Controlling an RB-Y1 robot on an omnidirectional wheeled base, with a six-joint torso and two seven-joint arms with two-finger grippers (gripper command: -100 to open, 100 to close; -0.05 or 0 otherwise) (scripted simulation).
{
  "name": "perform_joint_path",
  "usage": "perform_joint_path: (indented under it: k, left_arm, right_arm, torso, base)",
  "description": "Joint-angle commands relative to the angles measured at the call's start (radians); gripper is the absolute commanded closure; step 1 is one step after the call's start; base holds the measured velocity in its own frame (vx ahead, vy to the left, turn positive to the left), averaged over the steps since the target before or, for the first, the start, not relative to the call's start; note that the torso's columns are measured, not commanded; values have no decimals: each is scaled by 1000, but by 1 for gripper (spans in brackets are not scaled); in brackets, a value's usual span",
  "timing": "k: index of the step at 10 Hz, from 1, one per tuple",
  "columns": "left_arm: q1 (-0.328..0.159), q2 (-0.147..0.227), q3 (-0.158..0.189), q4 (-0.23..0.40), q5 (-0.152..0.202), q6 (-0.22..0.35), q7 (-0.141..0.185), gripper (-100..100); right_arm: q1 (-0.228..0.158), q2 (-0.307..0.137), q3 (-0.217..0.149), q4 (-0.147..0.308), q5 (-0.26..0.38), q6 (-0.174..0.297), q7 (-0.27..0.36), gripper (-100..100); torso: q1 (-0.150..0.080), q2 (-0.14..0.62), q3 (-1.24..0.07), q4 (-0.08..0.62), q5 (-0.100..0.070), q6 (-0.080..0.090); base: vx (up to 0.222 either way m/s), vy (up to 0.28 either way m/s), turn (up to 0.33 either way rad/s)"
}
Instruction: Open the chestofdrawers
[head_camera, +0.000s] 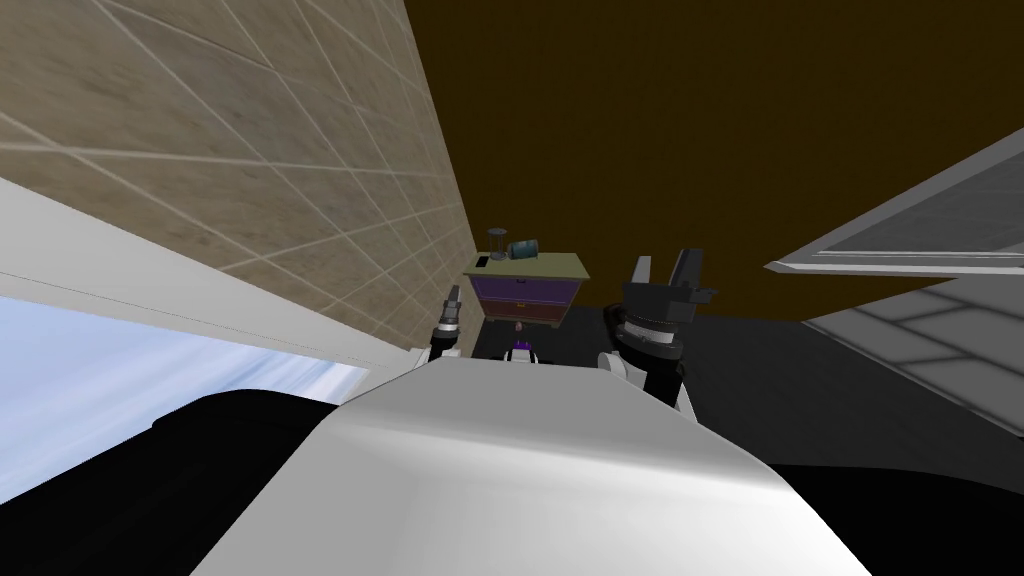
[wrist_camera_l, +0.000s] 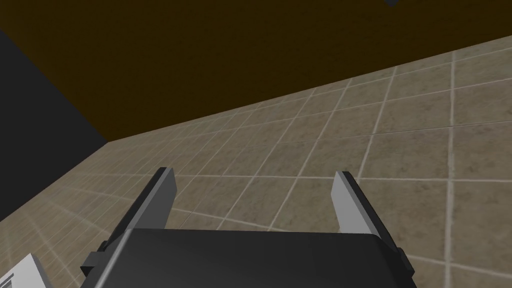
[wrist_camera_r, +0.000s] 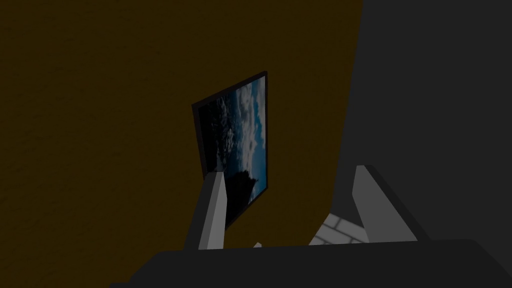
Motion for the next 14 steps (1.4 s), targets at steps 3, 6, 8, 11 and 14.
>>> perform_joint_path:
  k: [3, 6, 8, 11, 14]
  left_arm:
    - [-21, 11, 4, 148, -6, -89, -12, -100]
    - [-28, 13, 5, 209, -7, -114, -15, -100]
    - [-34, 14, 7, 257, -8, -139, -17, -100]
    - [-41, 14, 8, 305, -10, -164, -20, -100]
    - [-48, 14, 10, 353, -11, -189, -23, -100]
  right_arm:
    - [0, 0, 0, 0, 0, 0, 0, 0]
    - [0, 0, 0, 0, 0, 0, 0, 0]
    - [0, 0, 0, 0, 0, 0, 0, 0]
    - [0, 0, 0, 0, 0, 0, 0, 0]
    - [0, 0, 0, 0, 0, 0, 0, 0]
  torso:
    - [0, -1, -1, 0, 0, 0]
    - [1, -1, -1, 0, 0, 0]
    - [1, 3, 2, 1, 0, 0]
    - [1, 0, 0, 0, 0, 0]
    - [0, -2, -1, -1, 0, 0]
  base:
    - [73, -48, -3]
    - [93, -50, -14]
    - [35, -38, 23]
    - [34, -14, -22]
    - [83, -43, -18]
